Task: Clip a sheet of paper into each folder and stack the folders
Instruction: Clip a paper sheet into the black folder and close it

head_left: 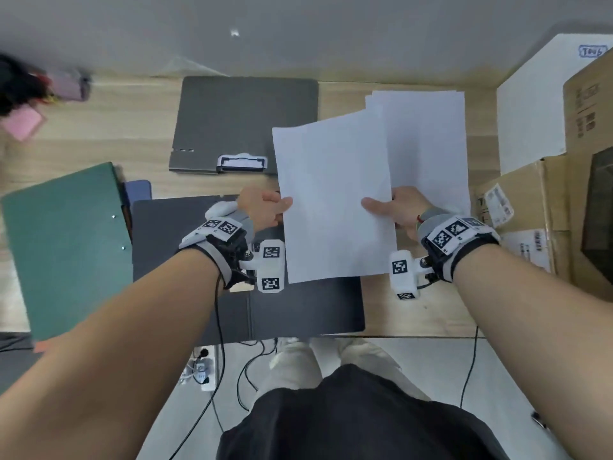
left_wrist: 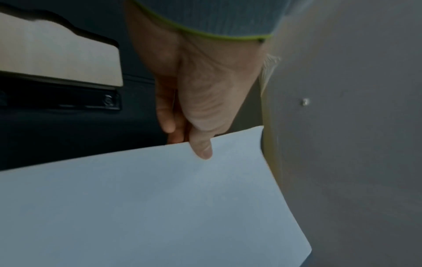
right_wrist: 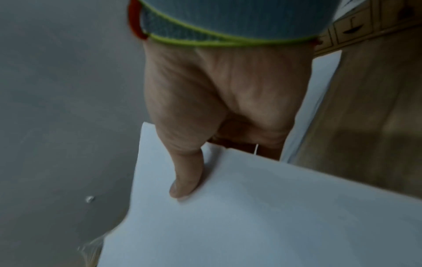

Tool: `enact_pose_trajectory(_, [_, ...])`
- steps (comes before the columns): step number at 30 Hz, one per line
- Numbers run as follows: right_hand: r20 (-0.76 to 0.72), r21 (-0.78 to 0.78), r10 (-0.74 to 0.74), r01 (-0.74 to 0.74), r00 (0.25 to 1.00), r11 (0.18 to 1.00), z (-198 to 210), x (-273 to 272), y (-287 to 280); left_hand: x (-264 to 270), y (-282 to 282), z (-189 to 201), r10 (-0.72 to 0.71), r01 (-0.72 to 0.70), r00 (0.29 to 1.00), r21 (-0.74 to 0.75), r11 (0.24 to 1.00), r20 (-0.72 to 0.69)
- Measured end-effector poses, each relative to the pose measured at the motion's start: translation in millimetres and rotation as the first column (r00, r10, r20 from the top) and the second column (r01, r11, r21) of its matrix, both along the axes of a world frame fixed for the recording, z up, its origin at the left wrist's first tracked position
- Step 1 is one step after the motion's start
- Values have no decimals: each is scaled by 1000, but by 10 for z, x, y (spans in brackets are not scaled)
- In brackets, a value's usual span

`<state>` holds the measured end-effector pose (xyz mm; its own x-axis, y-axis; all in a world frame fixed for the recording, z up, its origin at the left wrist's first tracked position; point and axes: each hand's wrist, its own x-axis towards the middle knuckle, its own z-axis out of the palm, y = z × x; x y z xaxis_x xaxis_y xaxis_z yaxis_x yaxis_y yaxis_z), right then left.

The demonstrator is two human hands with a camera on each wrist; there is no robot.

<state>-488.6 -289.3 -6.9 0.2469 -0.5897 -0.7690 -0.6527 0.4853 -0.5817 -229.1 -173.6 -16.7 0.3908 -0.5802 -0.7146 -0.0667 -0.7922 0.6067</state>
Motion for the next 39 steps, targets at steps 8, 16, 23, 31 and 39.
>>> enact_pose_trajectory(8, [-13, 131, -32, 33, 999, 991, -37, 232, 409, 154, 512, 54, -130, 131, 991, 77, 988, -19])
enact_pose_trajectory(16, [-341, 82, 185, -166, 922, 983, -160, 187, 661, 355, 974, -181, -362, 248, 898, 392, 886, 249])
enact_pose_trajectory(23, [-349, 61, 194, -185, 917, 981, -259, 204, 801, 57, 855, -278, -469, 303, 822, 451, 840, 323])
enact_pose_trajectory(31, [-304, 102, 90, -62, 948, 993, -310, 291, 876, -97, 745, -341, -428, 211, 827, 506, 837, 363])
enact_pose_trajectory(39, [-360, 124, 164, -128, 919, 984, -188, 353, 899, 23, 771, -347, -353, 209, 891, 434, 876, 285])
